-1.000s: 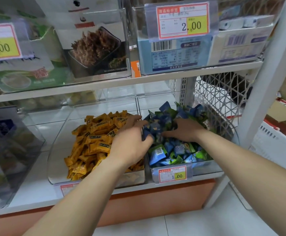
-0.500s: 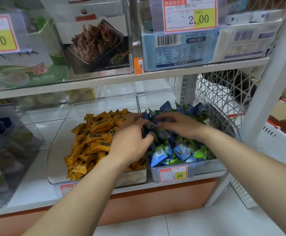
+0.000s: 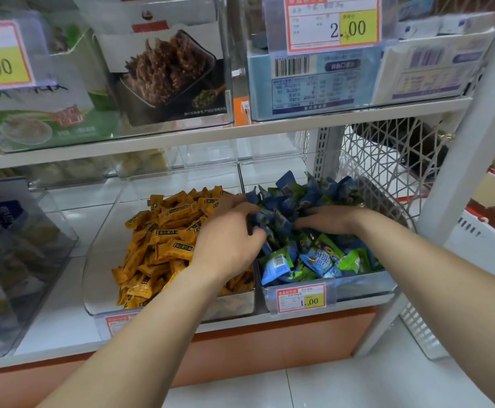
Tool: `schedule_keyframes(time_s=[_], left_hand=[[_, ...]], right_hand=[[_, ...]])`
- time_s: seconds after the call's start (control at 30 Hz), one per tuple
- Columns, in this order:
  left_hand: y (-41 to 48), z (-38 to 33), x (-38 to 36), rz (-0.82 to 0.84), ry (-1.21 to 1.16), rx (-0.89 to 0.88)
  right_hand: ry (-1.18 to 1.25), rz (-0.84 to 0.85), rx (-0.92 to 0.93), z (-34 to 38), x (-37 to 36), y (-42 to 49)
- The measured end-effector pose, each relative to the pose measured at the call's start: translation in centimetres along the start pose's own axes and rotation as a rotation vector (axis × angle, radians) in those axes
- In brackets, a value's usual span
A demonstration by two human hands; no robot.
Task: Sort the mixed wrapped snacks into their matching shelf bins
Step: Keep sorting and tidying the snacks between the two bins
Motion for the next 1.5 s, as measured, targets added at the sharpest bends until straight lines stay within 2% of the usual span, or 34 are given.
schedule_keyframes(time_s=[0.1, 0.43, 0.6, 0.8, 0.9, 0.97, 1.03, 1.1, 1.23, 1.3, 1.4, 1.5], left_hand=[[0.1, -0.2, 0.1, 0.01, -0.001, -0.008], [0.3, -0.1, 0.3, 0.028, 0.001, 0.012], [0.4, 0.0, 0.3, 0.032, -0.018, 0.023], [0.4, 0.1, 0.4, 0.027, -0.039, 0.009], [0.5, 0.1, 0.5, 0.041, -0.043, 0.011], [0.6, 0.1, 0.6, 0.057, -0.045, 0.005], [0.6, -0.2, 0.8, 0.081, -0.048, -0.011], [0.6, -0.6, 0.9, 0.099, -0.011, -0.014], [1.0, -2.9, 1.2, 0.034, 0.133, -0.06], [1.5, -4.7, 0.5, 0.032, 0.134, -0.119], [3.5, -6.5, -2.3, 0.181, -0.008, -0.036], [6.2, -6.4, -6.1, 0.411, 0.065, 0.144]], right_hand=[[0.18, 0.02, 0.036, 0.1, -0.3, 0.2], [0.542, 0.015, 0.104, 1.1, -1.1, -0.4], [0.774, -0.126, 0.184, 2.1, 0.0, -0.9], [0.874, -0.194, 0.29, 2.6, 2.5, -3.4], [0.748, -0.269, 0.304, 1.9, 3.4, -5.0], [0.431, -0.288, 0.268, 1.4, 3.6, -5.9], [0.024, -0.218, 0.169, 0.9, 3.1, -6.1], [-0.2, -0.191, 0.087, 0.4, 2.6, -6.1], [-0.284, -0.296, -0.026, -0.5, 2.6, -6.2], [-0.304, -0.284, -0.07, -1.3, 2.3, -6.4], [-0.151, -0.15, 0.015, -1.5, 0.8, -6.6], [-0.099, -0.081, 0.086, -1.4, -0.1, -6.0]])
Point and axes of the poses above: each hand's wrist, its own y-axis towards the middle knuckle, its own x-axis out of the back of the hand, z = x × y, the point moved 4 cm from there along y, towards the middle knuckle, and after that the axes turned 12 degrees about -y, right-handed, at the moved point
